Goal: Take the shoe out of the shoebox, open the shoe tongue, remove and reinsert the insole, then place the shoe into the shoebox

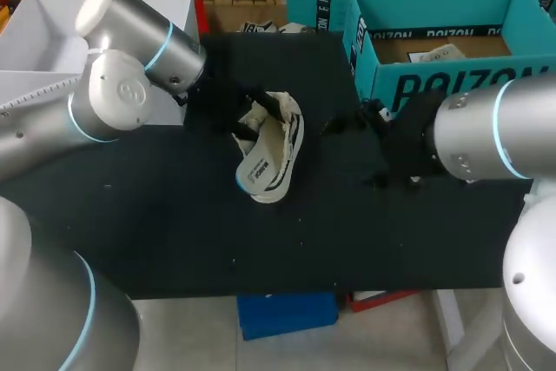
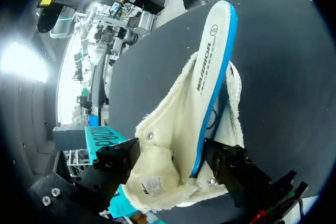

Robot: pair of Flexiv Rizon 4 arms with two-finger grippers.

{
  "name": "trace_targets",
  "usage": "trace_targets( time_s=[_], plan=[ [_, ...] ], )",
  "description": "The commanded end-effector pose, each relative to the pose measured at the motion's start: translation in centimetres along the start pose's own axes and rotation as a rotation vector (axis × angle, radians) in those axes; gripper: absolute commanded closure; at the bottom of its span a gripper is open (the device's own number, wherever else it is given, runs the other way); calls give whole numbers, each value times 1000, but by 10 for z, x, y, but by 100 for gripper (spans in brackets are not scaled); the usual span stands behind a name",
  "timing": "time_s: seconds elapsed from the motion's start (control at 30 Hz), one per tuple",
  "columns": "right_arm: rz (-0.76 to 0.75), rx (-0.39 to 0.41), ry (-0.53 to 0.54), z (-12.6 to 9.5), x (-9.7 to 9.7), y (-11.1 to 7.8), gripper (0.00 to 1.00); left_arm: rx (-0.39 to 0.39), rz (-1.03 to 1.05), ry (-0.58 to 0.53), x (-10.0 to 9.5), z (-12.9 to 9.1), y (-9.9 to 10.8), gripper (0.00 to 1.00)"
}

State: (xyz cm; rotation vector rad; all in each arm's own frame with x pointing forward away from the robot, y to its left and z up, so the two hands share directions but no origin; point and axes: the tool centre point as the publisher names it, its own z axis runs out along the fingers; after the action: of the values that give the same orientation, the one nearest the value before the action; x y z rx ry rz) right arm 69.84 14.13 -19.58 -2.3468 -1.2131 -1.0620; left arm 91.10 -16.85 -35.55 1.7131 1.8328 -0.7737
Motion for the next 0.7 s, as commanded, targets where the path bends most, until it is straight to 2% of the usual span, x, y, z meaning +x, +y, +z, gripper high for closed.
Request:
trace_targets(
  time_s=[0.03, 0.1, 0.13, 0.27, 0.33, 0.47, 0.53, 0.6, 0.63, 0.7],
  plan=[
    [4, -114, -3, 5, 2, -5, 0, 29, 14, 14, 1, -10, -15, 0],
    [4, -114, -3, 5, 2, -5, 0, 43, 20, 20, 0, -11, -19, 0],
    [4, -114, -3, 5, 2, -5, 0, 59, 20, 30, 1, -11, -22, 17],
    [4, -114, -3, 5, 2, -5, 0, 75, 15, 45, 5, -11, -26, 29],
    [4, -114, -3, 5, 2, -5, 0, 89, 12, 57, 7, -11, -27, 56],
    [4, -114, -3, 5, 2, -5, 0, 112, 16, 91, 11, -11, -31, 64],
    [4, -114, -3, 5, 2, -5, 0, 128, 13, 110, 14, -10, -32, 78],
    [4, -114, -3, 5, 2, -5, 0, 136, 12, 121, 16, -9, -32, 86],
    [4, -114, -3, 5, 2, -5, 0, 142, 11, 126, 17, -9, -32, 100],
    [4, -114, -3, 5, 2, -5, 0, 148, 10, 130, 18, -9, -33, 100]
  ],
)
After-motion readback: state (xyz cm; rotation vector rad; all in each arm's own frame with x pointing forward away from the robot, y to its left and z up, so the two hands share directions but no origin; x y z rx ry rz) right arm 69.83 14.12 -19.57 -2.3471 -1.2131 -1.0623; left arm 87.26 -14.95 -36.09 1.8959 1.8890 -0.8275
